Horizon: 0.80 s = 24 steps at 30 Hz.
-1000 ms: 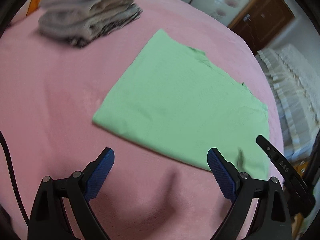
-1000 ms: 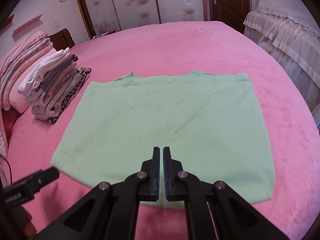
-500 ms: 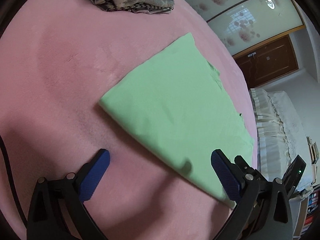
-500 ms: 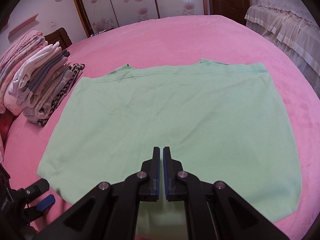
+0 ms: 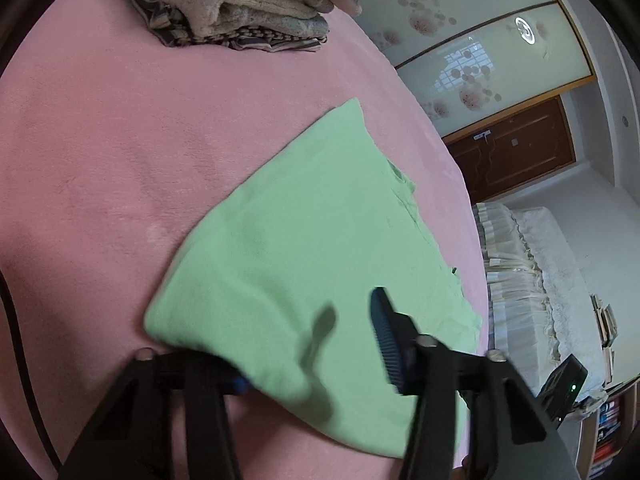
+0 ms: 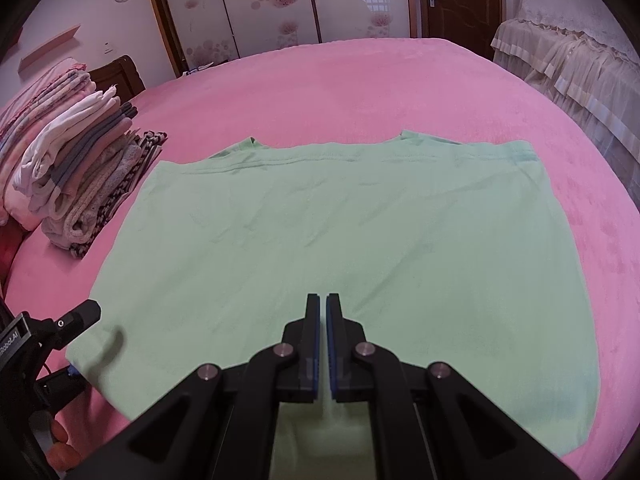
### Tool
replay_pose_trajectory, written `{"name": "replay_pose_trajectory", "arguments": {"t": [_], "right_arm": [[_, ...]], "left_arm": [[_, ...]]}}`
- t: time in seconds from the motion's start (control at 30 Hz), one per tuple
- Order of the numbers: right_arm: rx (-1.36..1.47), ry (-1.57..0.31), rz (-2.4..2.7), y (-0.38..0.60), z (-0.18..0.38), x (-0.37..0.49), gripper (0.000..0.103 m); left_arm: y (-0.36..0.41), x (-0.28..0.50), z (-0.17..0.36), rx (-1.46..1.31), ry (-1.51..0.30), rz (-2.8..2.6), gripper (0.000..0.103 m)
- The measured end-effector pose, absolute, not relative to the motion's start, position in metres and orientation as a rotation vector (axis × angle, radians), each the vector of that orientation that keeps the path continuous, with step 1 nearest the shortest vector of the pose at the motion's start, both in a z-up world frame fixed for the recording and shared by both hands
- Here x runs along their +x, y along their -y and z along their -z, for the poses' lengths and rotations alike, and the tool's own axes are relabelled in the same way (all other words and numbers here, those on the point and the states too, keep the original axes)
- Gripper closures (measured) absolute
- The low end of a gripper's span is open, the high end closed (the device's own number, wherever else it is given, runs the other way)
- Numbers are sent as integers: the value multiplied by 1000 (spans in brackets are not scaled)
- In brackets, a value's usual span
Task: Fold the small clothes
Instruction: 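Move the left gripper to a corner of the folded shirt and grasp it, then lift the grasped side with the left gripper and fold it over the shirt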
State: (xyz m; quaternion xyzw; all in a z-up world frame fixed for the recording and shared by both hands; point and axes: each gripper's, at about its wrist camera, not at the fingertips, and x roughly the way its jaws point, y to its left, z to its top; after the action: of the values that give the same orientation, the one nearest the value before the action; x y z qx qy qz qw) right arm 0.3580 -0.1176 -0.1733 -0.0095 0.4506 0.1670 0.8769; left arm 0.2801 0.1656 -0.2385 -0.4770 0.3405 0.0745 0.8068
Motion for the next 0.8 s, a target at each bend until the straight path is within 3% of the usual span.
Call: {"name": "replay_pose_trajectory", "arguments": {"t": [0.07,0.8], "right_arm": [[-15,-950,-349,117,173,365,100],[-35,-1075,-447,94,195,418,100]], "left_arm": [[-164,283,235,-974,-752,-168,96],[-107,304,140,-499,-652,-224,96]]}}
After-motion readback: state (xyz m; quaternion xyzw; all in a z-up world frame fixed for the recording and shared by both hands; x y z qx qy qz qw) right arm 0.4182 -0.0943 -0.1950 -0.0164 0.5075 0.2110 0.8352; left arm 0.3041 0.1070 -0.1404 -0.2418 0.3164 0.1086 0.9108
